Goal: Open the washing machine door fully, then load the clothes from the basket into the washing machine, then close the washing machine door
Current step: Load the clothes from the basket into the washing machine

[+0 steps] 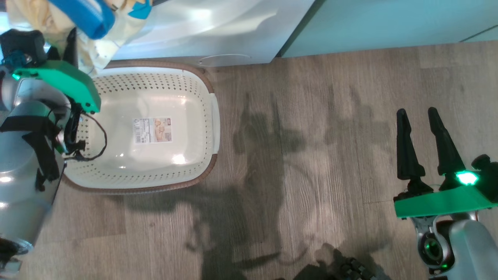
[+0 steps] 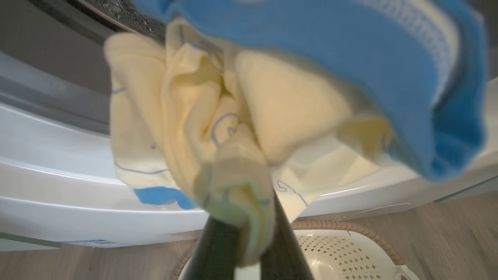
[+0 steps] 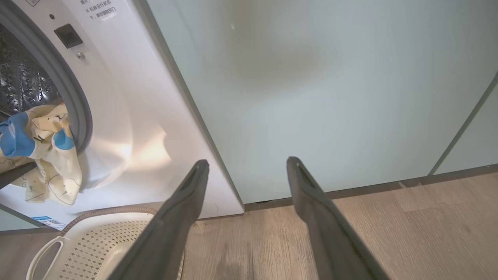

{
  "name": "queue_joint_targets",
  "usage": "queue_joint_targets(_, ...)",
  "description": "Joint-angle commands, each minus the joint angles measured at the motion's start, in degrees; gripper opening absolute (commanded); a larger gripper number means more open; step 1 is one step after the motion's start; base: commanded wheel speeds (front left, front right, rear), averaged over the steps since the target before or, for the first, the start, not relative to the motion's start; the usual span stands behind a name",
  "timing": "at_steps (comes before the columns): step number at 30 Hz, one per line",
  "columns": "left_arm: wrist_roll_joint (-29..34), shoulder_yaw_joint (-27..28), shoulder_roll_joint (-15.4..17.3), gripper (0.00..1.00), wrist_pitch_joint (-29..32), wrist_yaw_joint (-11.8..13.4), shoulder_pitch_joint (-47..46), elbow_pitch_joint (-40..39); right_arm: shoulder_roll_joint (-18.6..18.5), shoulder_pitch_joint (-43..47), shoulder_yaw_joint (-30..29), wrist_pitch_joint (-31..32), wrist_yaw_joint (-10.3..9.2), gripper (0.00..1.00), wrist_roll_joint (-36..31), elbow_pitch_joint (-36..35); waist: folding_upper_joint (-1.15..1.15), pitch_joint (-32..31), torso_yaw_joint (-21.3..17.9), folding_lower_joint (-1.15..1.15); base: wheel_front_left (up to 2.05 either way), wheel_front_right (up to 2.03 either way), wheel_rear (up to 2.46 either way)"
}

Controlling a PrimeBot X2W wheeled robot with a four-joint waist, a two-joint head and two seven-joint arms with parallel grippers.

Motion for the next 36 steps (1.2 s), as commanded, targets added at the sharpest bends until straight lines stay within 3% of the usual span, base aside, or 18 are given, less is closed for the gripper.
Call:
queue_joint_targets(1,-0.21,1.42,3.03,0.00,0.48,-0.11,-0.65,-2.54,-0.18,0.67,0.48,-0.38,-0.04,1.00,-0.39,-1.86,0.00,-0.11,0.36,0.00,0.00,0.00,0.00)
queue_joint_targets(10,-0.25,1.47,8.21,0.00,10.14,2.09,1.06,-17.78,-0.18,0.90,-0.15,-0.38,-0.04,1.00,-0.04,-2.08,0.00,-0.60,0.88,0.00,0.00,0.00,0.00)
queue_joint_targets(15,-0.50,2.80,12.85,0.00,16.83,3.27,0.29,-27.38,-0.18,0.88,0.44,-0.38,-0.04,1.00,1.02,-1.96,0.00,-0.72,-0.45,0.00,0.00,0.00,0.00)
queue_joint_targets(20,-1.38,4.40,16.47,0.00,23.07,3.61,-3.28,-31.99,-0.18,0.20,1.53,-0.38,-0.04,1.00,2.64,-1.89,0.00,0.20,-2.86,0.00,0.00,0.00,0.00)
queue_joint_targets(29,-2.01,5.80,19.86,0.00,28.57,1.56,-15.82,-23.96,-0.18,-1.26,3.69,-0.38,-0.04,1.00,6.26,-1.65,0.00,3.52,-8.69,0.00,0.00,0.00,0.00)
queue_joint_targets(36,1.92,5.36,20.30,0.00,23.00,1.28,-24.87,-16.29,-0.18,-1.99,5.13,-0.38,-0.04,1.00,7.78,-1.74,0.00,5.81,-11.36,0.00,0.00,0.00,0.00)
